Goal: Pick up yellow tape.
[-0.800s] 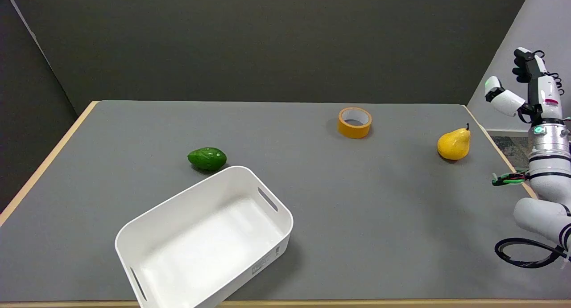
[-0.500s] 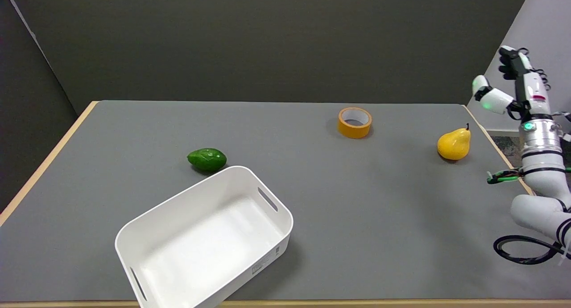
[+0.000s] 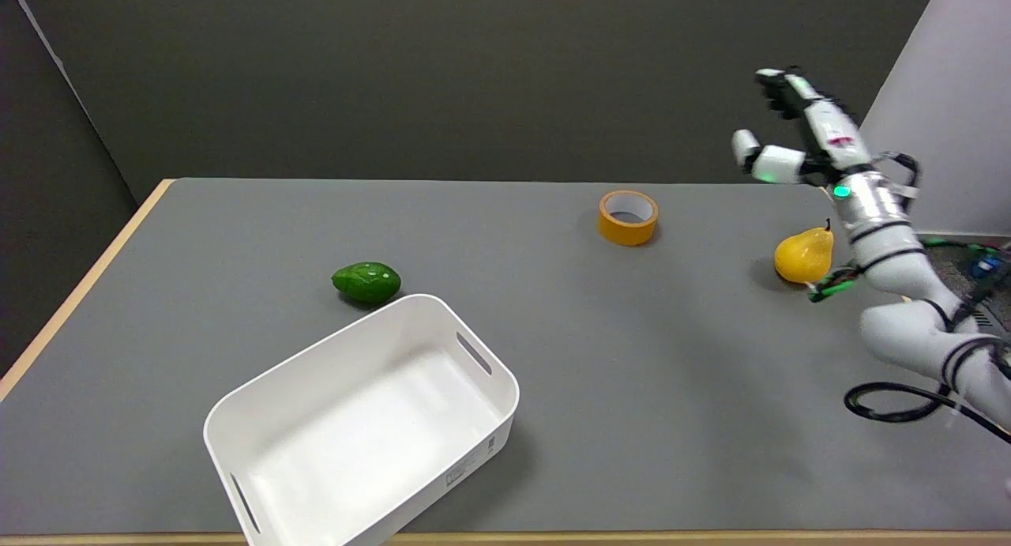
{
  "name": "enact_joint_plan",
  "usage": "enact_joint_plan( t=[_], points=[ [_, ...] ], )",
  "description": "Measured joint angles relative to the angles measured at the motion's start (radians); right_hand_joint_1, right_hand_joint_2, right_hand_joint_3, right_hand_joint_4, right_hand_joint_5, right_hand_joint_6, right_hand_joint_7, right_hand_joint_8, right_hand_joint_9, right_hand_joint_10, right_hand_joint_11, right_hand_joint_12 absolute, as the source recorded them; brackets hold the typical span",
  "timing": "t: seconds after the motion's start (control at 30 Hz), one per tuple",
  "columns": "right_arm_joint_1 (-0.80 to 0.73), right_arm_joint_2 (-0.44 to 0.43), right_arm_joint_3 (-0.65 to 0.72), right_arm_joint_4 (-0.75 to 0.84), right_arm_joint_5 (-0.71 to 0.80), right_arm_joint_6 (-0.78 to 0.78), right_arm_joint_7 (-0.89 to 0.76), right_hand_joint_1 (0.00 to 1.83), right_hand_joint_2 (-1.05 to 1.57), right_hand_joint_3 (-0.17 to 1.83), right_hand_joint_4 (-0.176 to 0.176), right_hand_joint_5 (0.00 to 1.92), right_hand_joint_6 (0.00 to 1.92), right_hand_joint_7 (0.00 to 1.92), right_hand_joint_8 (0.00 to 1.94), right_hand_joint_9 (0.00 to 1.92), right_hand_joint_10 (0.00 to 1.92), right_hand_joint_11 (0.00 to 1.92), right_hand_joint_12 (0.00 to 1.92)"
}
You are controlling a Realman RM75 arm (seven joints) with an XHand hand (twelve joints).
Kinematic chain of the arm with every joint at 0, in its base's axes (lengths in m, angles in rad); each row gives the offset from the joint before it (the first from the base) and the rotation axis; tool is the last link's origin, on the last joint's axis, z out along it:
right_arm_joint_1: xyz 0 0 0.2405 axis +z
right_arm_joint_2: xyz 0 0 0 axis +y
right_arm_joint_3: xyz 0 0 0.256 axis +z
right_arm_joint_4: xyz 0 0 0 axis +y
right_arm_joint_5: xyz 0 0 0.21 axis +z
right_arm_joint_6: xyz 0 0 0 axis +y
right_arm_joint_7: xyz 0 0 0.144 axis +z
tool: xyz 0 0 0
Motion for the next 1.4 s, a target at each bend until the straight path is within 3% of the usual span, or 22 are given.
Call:
enact_joint_plan(
  t=[0.33,0.5,0.63,0.9,1.07,1.13,1.4],
  points=[
    [0.089,-0.063,-0.099,0.092,-0.071,-0.234,-0.199,0.68,0.65,0.96,0.061,0.19,0.41,0.22,0.29,0.16,0.63,0.02,1.11],
    [0.115,-0.100,-0.131,0.126,-0.061,-0.356,-0.339,0.62,0.62,1.00,0.052,0.17,0.46,0.13,0.29,0.06,0.59,0.00,1.00],
    [0.124,-0.122,-0.147,0.157,-0.041,-0.445,-0.455,0.65,0.63,0.93,0.043,0.21,0.43,0.13,0.24,0.06,0.55,0.00,1.00],
    [0.098,-0.145,-0.135,0.232,-0.003,-0.559,-0.612,0.58,0.59,0.99,0.047,0.21,0.51,0.12,0.29,0.04,0.58,0.00,1.00],
    [0.078,-0.150,-0.124,0.262,0.014,-0.608,-0.673,0.51,0.55,0.97,0.053,0.09,0.40,0.11,0.28,0.03,0.58,0.00,1.03],
    [0.074,-0.151,-0.122,0.267,0.018,-0.626,-0.691,0.49,0.51,0.94,0.039,0.04,0.15,0.07,0.23,0.02,0.53,0.01,1.03],
    [0.092,-0.155,-0.140,0.256,0.028,-0.665,-0.739,0.49,0.50,0.89,0.034,0.00,0.02,0.00,0.14,0.00,0.45,0.00,1.08]
  ],
)
